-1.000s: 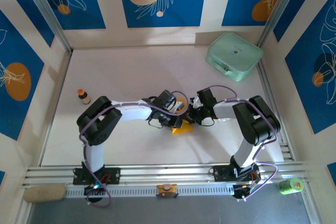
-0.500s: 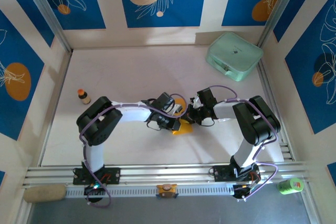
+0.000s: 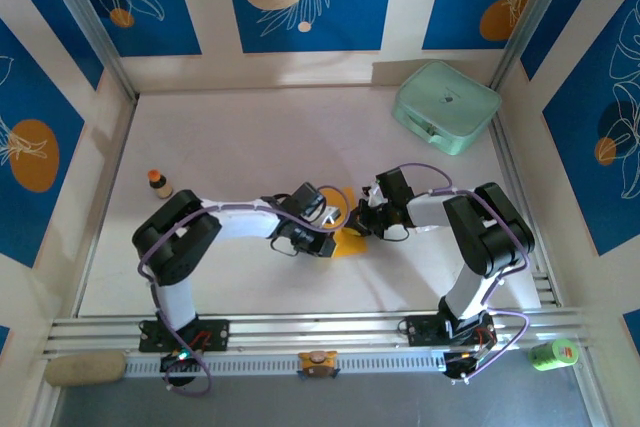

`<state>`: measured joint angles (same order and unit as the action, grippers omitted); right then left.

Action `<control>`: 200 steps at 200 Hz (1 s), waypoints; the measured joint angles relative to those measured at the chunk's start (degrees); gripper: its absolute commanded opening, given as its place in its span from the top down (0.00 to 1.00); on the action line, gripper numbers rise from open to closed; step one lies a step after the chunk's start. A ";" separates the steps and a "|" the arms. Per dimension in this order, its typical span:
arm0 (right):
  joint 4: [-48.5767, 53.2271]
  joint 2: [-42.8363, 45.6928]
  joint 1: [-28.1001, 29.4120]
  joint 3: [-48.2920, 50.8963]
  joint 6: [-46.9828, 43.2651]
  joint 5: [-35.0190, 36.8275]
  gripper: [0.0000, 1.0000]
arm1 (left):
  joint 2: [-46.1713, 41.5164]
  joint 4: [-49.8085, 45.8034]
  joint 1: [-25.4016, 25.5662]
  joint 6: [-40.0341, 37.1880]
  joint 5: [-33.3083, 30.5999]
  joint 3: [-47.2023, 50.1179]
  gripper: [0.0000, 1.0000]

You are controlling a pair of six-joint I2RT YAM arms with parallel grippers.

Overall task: Fold a paper plane with a square sheet of paper (pick it up from the middle)
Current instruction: Fold the triangle a second time at the center of the table.

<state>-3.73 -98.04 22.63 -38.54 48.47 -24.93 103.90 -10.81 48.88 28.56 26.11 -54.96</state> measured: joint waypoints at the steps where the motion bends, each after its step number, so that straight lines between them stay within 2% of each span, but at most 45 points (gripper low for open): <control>1: 0.00 0.00 0.00 0.00 0.00 0.00 0.98 | -0.02 -0.04 0.02 -0.02 -0.04 0.04 0.98; 50: -0.11 0.00 -0.09 0.04 0.00 -0.15 0.98 | -3.02 -5.01 0.66 -0.61 -1.31 0.83 0.98; 97: -0.11 0.00 -0.11 0.07 0.00 -0.15 0.98 | -6.21 -3.45 0.63 0.09 -2.21 -0.37 0.98; 143: -0.20 0.24 -0.26 0.35 0.00 -0.15 0.98 | -0.50 0.04 0.02 1.01 -3.06 -6.82 0.97; 176: -0.09 0.83 -0.39 0.81 -0.02 0.00 0.97 | 4.85 0.87 -0.13 1.40 -4.13 -7.30 0.98; 200: 0.55 1.18 -0.70 0.81 -0.07 0.09 0.97 | 5.22 2.29 -0.28 1.95 -3.67 -6.36 1.00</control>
<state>-3.18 -96.86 21.93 -37.74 48.40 -24.84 109.12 -8.51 48.60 30.50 22.44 -61.32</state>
